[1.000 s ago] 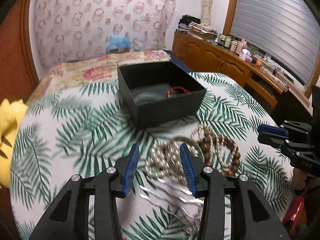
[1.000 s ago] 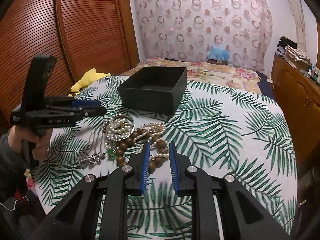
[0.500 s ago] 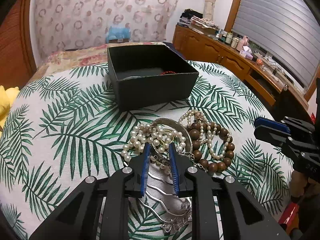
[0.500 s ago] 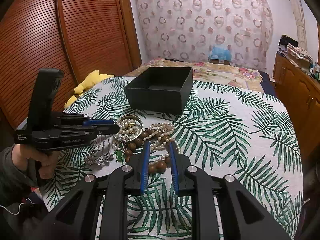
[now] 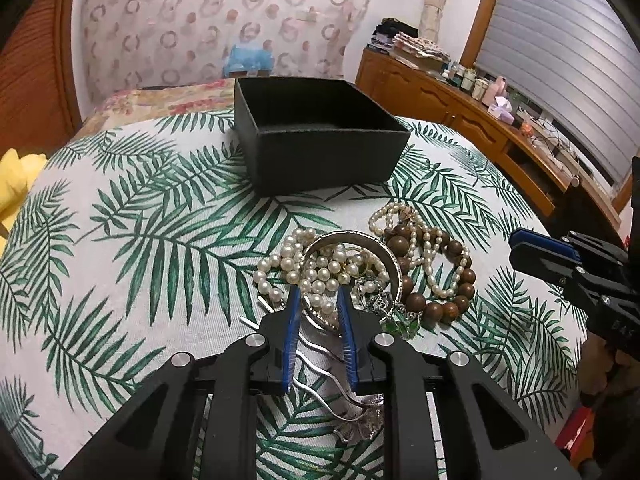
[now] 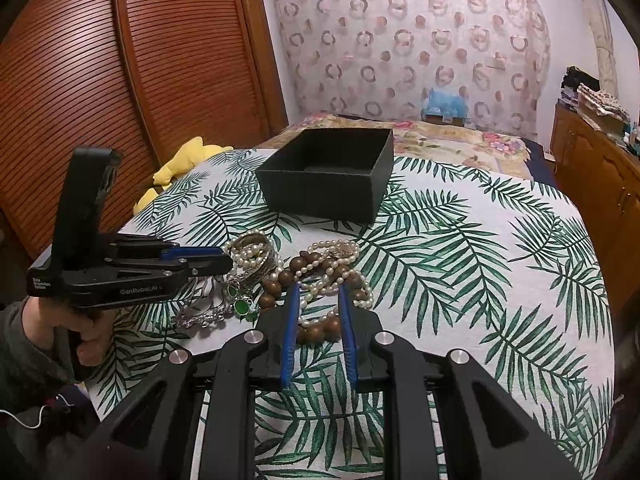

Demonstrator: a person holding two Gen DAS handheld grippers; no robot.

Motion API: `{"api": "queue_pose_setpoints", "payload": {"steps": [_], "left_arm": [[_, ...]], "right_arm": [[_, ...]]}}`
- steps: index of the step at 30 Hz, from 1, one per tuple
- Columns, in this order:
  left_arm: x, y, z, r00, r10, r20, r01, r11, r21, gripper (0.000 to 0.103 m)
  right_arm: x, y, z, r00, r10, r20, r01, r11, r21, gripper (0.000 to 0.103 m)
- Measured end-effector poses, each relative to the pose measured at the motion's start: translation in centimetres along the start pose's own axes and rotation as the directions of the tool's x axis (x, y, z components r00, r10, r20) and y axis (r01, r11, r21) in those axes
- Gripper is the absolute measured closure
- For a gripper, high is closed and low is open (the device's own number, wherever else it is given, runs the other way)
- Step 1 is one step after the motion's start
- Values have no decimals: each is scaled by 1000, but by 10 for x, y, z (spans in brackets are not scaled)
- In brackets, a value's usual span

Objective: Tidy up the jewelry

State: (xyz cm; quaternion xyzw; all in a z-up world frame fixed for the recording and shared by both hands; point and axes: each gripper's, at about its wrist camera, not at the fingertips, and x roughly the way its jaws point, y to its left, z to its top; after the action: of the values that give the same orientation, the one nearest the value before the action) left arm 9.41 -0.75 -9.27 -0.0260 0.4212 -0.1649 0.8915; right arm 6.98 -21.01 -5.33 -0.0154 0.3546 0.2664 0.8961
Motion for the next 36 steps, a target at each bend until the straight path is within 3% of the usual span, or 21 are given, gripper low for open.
{"api": "queue_pose_setpoints", "payload": {"steps": [2,6,17,27,36], "left_arm": [[1,1,0,1000,7,0,-7,1000,0,97],[0,3,2,1000,16,17,-16,1000,-2,100],[-33,3,15,979,117,165,-126,991,47,100],[-38,18,16,969,166,181,-178,983,50,100],[-40,24,16,970,166,177,-177,983,46,100]], "right_arm": [[0,0,0,1000,0,-1,0,1000,1,81],[2,-1,1,1000,-1,-5,1,1000,2,81],[10,7,-1,999,26,-30,-26,1000,-15,81],[33,35,8,993,99,-68,-103,993,-62,81],[61,64,25,980,168,-105,-180,976,-126,81]]}}
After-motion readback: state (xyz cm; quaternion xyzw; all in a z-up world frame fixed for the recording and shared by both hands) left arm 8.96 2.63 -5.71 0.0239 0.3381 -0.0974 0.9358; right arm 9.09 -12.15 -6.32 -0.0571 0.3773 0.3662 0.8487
